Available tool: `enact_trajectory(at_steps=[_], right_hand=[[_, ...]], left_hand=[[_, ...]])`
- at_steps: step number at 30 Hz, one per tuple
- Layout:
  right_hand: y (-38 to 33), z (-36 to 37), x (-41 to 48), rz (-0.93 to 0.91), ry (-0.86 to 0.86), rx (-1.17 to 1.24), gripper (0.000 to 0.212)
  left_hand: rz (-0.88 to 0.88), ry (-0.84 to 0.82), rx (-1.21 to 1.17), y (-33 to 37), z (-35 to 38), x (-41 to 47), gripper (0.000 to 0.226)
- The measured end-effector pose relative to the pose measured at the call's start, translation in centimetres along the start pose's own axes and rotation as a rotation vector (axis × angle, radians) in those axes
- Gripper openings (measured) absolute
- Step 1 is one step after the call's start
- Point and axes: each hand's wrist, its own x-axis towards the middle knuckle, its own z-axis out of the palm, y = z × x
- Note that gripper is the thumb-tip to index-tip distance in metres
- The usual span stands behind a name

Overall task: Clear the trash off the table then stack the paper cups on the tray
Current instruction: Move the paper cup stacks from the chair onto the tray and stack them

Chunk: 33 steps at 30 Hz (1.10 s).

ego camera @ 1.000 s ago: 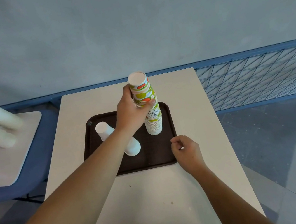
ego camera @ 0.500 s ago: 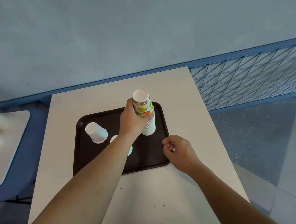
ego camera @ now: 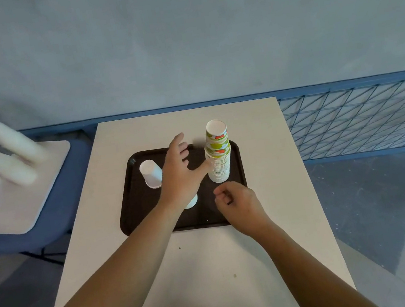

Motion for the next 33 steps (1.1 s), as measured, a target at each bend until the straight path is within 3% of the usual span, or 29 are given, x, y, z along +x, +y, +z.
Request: enact_trajectory(at_steps=[6,13,20,23,26,33], right_hand=[[-6.7,4.9,-1.0,-0.102,-0.034,0.145,0.018],[-15.5,15.5,-2.9,-0.185,-0.176,0.209,0.035],[-23.1,28.0,-3.7,-0.231,-0.207,0.105,0.054],[-25.8,31.8,-3.7,-0.25,-0.205,0.087,0.059],[-27.2,34.4,-3.2,-0.237,-0.191,0.101,0.059],[-29.0,37.0,1.2,-0.2,-0.222,0.087,0.059]], left_hand=[[-0.062,0.127,-0.065,-2.6,-9.1,-7.0,0.036],[-0.199,0.291,-0.182,-11.3,-22.6,-11.5,0.016],[-0.236,0.311,-0.175,-17.5,-37.1,-13.1,0.021],[-0.235,0.332,-0.153,-18.6,-42.2,-12.7,0.036],[-0.241,0.358,-0.14,-19.4,-45.8,-11.4,0.048],[-0.259,0.368,-0.106,-20.1,-50.8,-5.5,0.046]])
